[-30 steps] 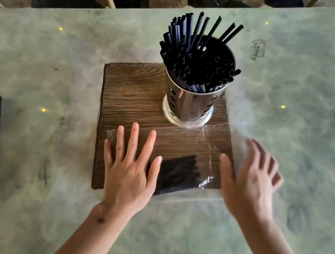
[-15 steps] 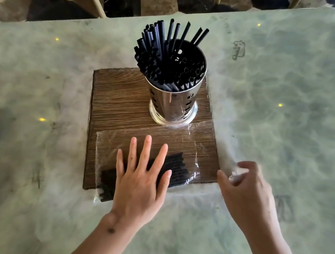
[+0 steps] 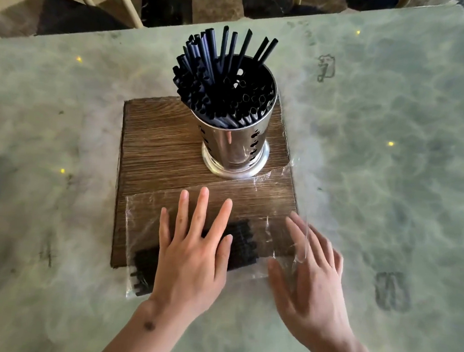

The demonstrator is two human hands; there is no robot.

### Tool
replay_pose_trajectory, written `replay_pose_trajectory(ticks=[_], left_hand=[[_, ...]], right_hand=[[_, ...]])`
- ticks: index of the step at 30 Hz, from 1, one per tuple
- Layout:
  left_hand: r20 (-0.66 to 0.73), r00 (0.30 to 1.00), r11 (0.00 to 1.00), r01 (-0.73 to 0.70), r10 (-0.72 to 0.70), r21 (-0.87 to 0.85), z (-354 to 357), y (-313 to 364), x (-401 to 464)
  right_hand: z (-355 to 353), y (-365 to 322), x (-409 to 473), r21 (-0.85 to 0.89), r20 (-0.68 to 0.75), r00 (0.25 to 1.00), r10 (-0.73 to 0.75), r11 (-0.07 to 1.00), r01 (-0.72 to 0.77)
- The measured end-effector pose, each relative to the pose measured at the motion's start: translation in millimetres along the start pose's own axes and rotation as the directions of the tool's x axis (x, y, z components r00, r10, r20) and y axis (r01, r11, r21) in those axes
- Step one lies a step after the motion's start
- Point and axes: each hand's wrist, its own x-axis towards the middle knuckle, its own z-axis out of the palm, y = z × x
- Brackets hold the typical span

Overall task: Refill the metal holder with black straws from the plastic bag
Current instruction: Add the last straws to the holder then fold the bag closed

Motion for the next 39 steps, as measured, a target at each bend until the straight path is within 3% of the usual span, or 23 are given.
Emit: replay_pose_trajectory(ticks=[3,8,12,15,19,24,28,31,35,39], left_hand=[[-0.020,0.999,1.000,-0.027,0.027,0.015,0.8,5.0,7.6],[-0.008,0.998,0.997,-0.059,0.060,0.050,7.9,15.6,12.9],[0.032,0.999,0.995,-0.032,0.029,0.090,14.9,18.7,13.7],[0.042,0.999,0.993,-0.036,0.031,0.111,17.0,18.8,15.2],[0.045,0.998,0.994,-0.046,0.042,0.101,16.8,17.6,15.4],[0.088,0.995,0.992,-0.052,0.043,0.112,11.1,19.5,16.5],[0.026,0.999,0.999,-0.036,0.036,0.030,8.6,15.3,14.1],[-0.033,0.999,1.000,-0.025,0.025,-0.011,4.4,10.0,17.4],[-0.085,0.976,0.979,-0.203,0.202,-0.012,3.5,6.6,31.8],[-0.017,0.934,0.934,-0.356,0.357,0.028,6.9,7.9,46.2]], right_hand=[[7.1,-1.1,10.1,-0.085,-0.034,0.999,0.004,0.996,-0.007],[14.2,0.6,11.1,-0.014,0.001,0.990,-0.142,0.990,0.142],[18.4,-1.0,8.9,-0.227,-0.009,1.000,0.014,0.974,-0.016],[15.7,1.7,8.9,-0.278,-0.017,0.997,0.073,0.958,-0.074],[15.2,2.5,7.5,-0.240,0.023,0.997,-0.078,0.967,0.082],[18.7,-0.6,14.2,-0.155,0.089,0.943,-0.320,0.931,0.331],[14.9,3.4,19.5,-0.205,0.205,0.907,-0.369,0.890,0.408],[12.3,2.2,21.4,-0.225,0.189,0.925,-0.329,0.903,0.367],[9.5,-0.9,24.4,-0.260,0.109,0.966,-0.233,0.932,0.254],[12.4,-1.4,23.4,-0.246,0.147,0.941,-0.305,0.910,0.334]])
